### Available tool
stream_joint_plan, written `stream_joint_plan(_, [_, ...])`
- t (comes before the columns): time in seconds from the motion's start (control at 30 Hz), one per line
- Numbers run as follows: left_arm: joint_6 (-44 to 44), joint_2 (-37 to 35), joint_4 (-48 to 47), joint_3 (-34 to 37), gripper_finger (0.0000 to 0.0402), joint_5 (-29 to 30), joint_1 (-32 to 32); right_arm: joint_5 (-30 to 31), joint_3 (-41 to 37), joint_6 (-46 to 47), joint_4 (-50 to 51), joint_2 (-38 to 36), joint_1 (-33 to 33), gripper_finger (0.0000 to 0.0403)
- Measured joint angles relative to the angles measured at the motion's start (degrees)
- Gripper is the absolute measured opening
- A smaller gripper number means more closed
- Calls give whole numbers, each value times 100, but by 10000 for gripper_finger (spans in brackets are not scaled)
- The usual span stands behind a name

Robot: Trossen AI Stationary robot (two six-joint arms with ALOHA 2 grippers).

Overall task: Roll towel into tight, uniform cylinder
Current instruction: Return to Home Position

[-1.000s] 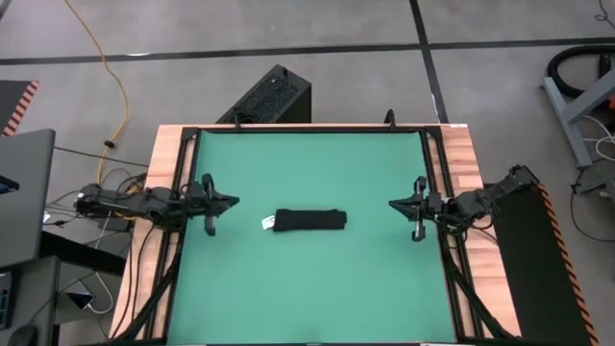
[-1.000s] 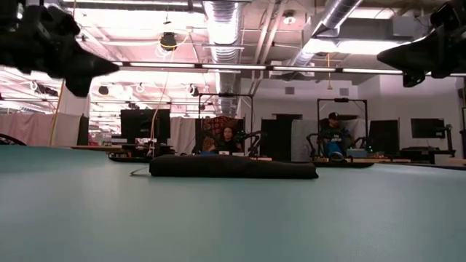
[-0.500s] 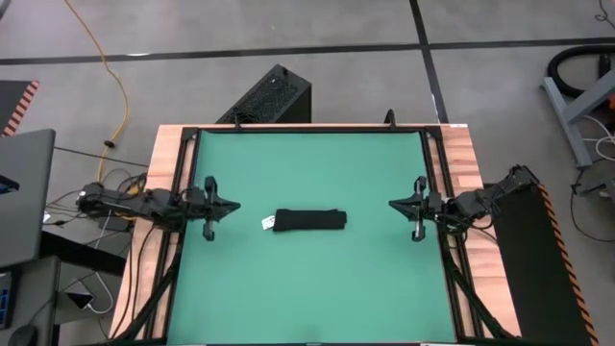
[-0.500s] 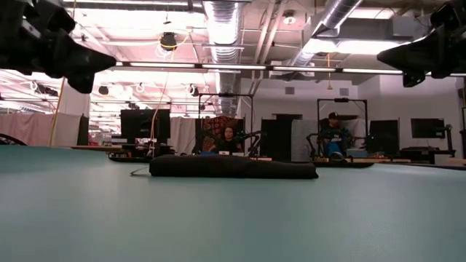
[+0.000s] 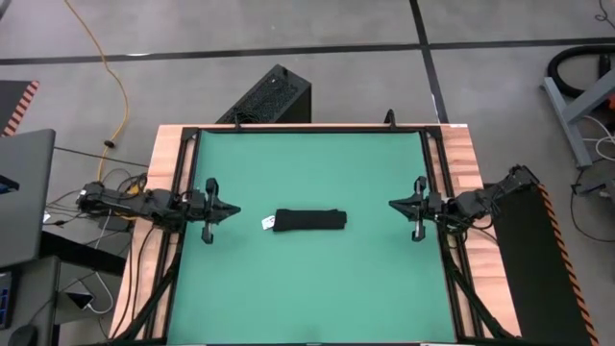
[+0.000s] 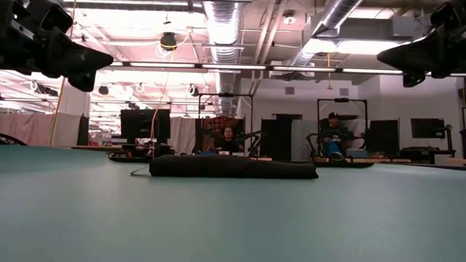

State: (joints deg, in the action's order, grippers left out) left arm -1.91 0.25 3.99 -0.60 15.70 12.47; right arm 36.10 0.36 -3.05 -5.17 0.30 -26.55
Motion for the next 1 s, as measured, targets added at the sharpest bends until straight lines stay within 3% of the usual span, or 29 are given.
stream_joint_plan(1.0, [-84,0,-15,7,0,-8,0,-7,-2,2,0,0,0,40])
